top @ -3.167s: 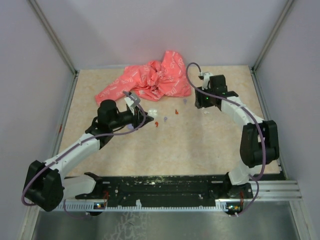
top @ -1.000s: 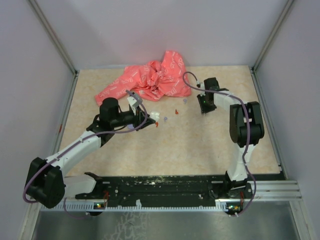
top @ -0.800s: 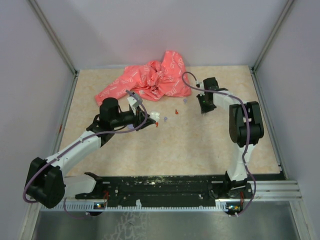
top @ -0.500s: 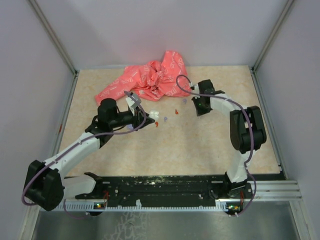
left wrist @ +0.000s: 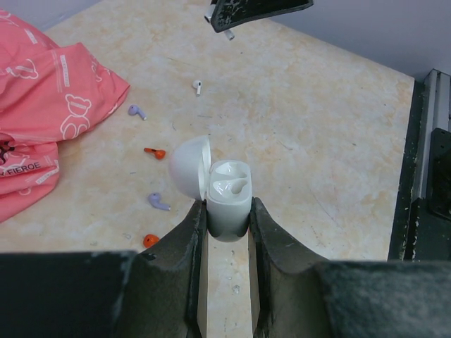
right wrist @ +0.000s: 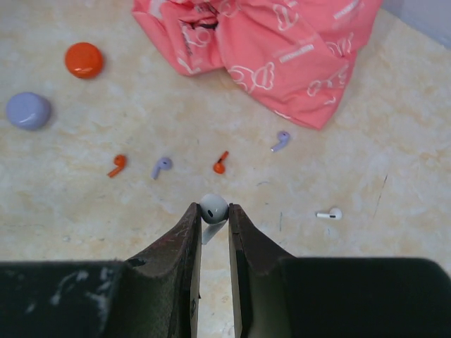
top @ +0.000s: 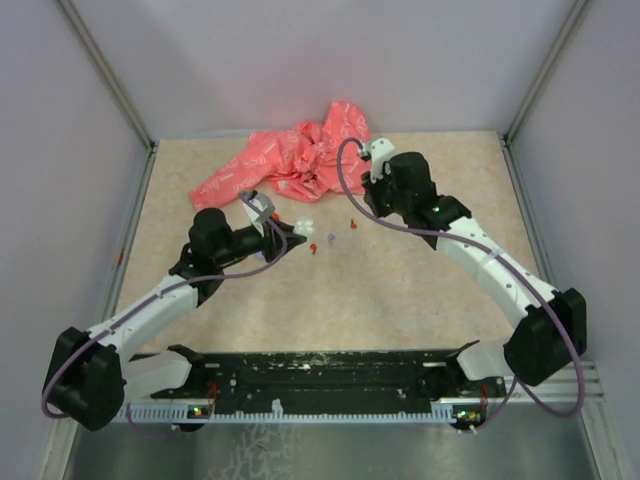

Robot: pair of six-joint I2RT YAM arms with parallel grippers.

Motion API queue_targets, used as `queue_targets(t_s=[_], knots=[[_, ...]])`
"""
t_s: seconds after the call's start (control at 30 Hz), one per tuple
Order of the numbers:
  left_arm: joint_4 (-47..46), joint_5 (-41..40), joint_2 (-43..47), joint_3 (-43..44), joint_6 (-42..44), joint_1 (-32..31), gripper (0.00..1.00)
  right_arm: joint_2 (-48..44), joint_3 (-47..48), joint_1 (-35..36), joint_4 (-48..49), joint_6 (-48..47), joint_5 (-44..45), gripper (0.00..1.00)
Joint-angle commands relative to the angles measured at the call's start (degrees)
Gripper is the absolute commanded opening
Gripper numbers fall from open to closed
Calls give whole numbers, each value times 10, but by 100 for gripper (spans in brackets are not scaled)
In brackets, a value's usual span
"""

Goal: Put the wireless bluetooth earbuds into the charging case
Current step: Pick up the earbud from the center of the board, then place the earbud in the charging case.

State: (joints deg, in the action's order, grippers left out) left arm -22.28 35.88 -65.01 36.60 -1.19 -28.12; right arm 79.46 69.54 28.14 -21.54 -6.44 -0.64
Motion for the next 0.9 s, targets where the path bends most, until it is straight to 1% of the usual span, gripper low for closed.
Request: queue_targets(t_s=[0.0, 0.13, 0.2, 0.23, 0.33, 0.5, 0.63, 0.87], knots=[[-83, -8, 32, -28, -18, 2, 1, -66, -20, 44, 70, -9, -11, 12], [-121, -13, 46, -50, -16, 3, 1, -111, -44, 92, 123, -13, -31, 11], [-155, -15, 50, -64, -19, 2, 0, -127, -51, 114, 145, -11, -36, 11], [-188, -14, 51, -74, -17, 3, 1, -136, -54, 126, 157, -11, -35, 11], [-263, -16, 54, -103, -13, 3, 0, -150, -65, 165, 193, -16, -38, 11], [-316, -11, 57, -123, 11, 3, 0, -158, -87, 220, 252, -43, -44, 11], [-355, -6, 67, -143, 7, 6, 0, -160, -111, 235, 291, -50, -65, 11], [-397, 29, 77, -156, -27, 6, 0, -160, -152, 249, 367, -47, -78, 11]])
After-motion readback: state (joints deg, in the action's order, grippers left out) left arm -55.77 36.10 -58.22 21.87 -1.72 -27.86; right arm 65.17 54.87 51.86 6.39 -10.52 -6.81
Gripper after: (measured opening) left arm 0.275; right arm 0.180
